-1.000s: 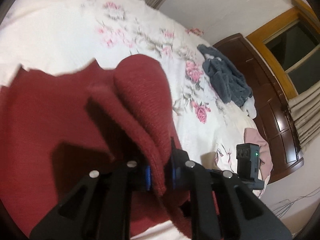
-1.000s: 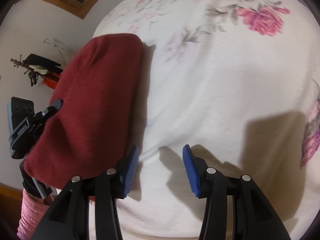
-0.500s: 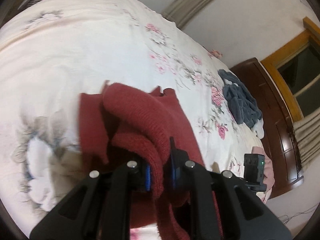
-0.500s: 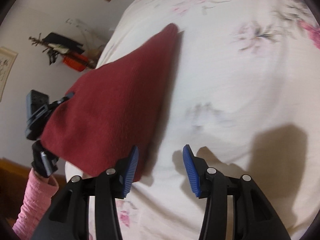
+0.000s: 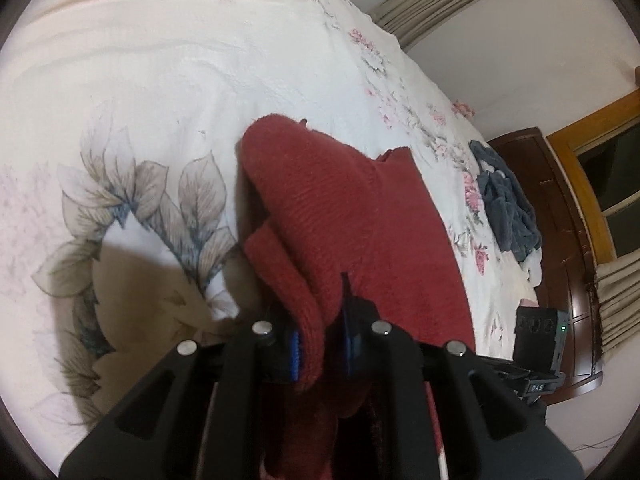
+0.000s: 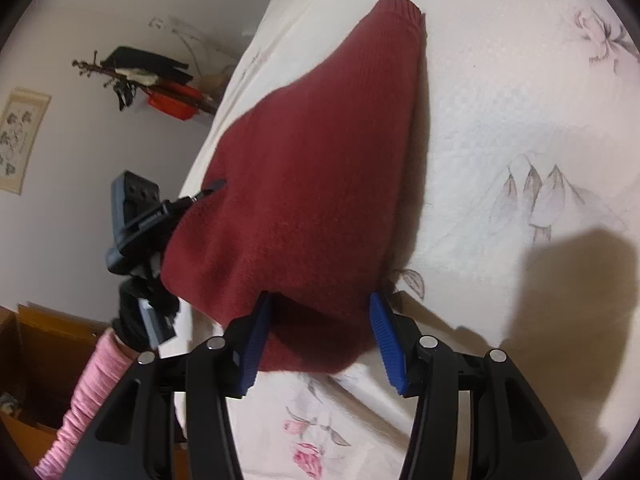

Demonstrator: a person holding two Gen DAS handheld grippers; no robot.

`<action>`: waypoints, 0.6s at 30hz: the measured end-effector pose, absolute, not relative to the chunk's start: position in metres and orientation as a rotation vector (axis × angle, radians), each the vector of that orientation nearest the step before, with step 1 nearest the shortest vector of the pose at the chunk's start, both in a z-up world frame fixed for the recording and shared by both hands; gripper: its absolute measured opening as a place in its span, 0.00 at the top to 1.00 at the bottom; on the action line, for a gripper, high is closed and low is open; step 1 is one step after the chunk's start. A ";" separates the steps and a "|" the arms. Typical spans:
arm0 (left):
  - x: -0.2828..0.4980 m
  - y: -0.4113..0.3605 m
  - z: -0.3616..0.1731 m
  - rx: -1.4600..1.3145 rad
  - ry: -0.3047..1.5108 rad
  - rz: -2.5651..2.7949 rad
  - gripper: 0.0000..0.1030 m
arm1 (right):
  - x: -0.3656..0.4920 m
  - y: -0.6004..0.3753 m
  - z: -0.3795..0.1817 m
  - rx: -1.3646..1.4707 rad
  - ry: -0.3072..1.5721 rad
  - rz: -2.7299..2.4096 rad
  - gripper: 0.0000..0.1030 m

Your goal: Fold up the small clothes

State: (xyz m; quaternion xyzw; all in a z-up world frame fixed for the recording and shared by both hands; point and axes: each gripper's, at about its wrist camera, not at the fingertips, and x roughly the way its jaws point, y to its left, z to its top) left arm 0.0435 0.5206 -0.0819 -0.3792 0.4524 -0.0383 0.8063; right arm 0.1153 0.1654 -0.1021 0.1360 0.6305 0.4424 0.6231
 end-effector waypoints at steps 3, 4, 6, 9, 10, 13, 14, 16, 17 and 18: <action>0.043 0.518 -0.076 -0.790 0.945 -0.108 0.87 | 0.116 0.166 -0.099 0.312 1.446 1.021 0.42; 0.045 0.514 -0.074 -0.773 0.949 -0.109 0.87 | 0.114 0.168 -0.099 0.306 1.445 1.024 0.41; 0.048 0.511 -0.074 -0.735 0.969 -0.094 0.86 | 0.112 0.178 -0.099 0.274 1.441 1.028 0.46; 0.046 0.517 -0.075 -0.746 0.988 -0.073 0.85 | 0.105 0.182 -0.105 0.197 1.438 1.007 0.61; 0.043 0.520 -0.073 -0.751 0.992 -0.066 0.82 | 0.103 0.182 -0.107 0.158 1.439 0.994 0.63; 0.022 0.524 -0.060 -0.723 1.002 -0.037 0.77 | 0.100 0.176 -0.115 0.132 1.458 0.979 0.65; 0.013 0.522 -0.054 -0.714 1.005 -0.043 0.77 | 0.101 0.174 -0.116 0.137 1.462 0.978 0.65; -0.001 0.517 -0.047 -0.722 1.006 -0.064 0.72 | 0.102 0.170 -0.115 0.164 1.461 0.988 0.65; -0.011 0.511 -0.041 -0.719 1.011 -0.075 0.66 | 0.103 0.168 -0.115 0.174 1.463 0.989 0.64; -0.019 0.506 -0.037 -0.703 1.015 -0.077 0.63 | 0.104 0.167 -0.114 0.183 1.466 0.988 0.59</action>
